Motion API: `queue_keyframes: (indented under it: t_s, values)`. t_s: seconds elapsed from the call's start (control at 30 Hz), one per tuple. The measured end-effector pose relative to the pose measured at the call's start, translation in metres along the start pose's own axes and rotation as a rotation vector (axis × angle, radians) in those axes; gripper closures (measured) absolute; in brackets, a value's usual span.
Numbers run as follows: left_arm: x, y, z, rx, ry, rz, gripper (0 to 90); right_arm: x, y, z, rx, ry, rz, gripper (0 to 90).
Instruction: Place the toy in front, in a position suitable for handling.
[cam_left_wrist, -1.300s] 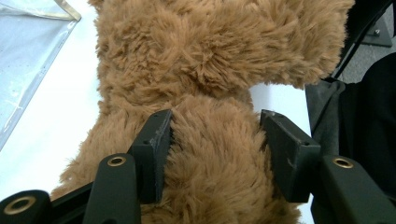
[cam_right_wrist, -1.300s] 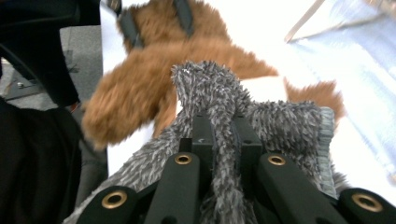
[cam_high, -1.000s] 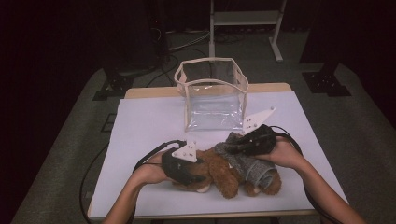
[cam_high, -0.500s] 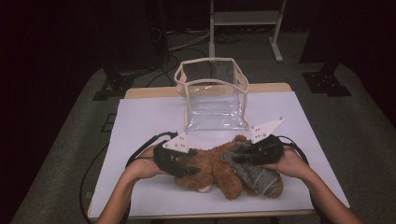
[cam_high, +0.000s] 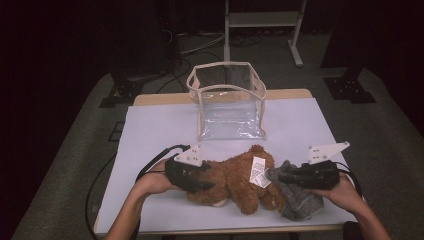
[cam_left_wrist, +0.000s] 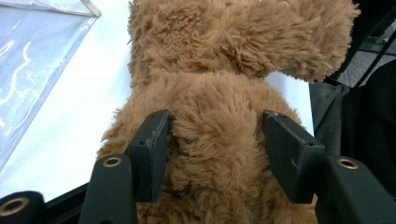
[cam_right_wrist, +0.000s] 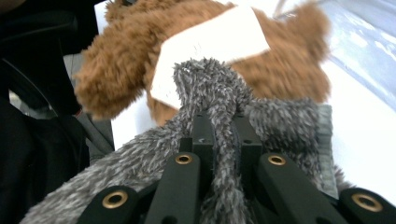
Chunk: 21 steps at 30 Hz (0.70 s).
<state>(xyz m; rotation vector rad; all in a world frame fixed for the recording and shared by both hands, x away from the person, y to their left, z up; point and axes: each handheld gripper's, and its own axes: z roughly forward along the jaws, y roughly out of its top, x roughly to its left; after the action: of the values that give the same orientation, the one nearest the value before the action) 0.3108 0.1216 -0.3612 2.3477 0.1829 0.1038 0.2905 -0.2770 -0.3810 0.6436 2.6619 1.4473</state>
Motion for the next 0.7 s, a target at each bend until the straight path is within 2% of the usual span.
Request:
queue_keyframes:
  t_s: [0.13, 0.27, 0.5, 0.7]
  values:
    - [0.0, 0.001, 0.001, 0.002, -0.002, 0.008, 42.3, -0.003, -0.003, -0.009, -0.008, -0.022, 0.018, 82.0]
    - [-0.001, 0.0, 0.002, -0.001, -0.003, 0.015, 41.9, -0.005, 0.015, -0.003, 0.0, -0.023, -0.022, 82.0]
    - [-0.007, 0.0, 0.003, -0.004, -0.006, 0.039, 41.7, -0.007, 0.064, 0.024, 0.034, 0.0, -0.102, 82.0]
    - [-0.011, 0.0, 0.003, 0.002, -0.004, 0.064, 41.3, -0.007, 0.107, 0.062, 0.09, 0.039, -0.171, 82.0]
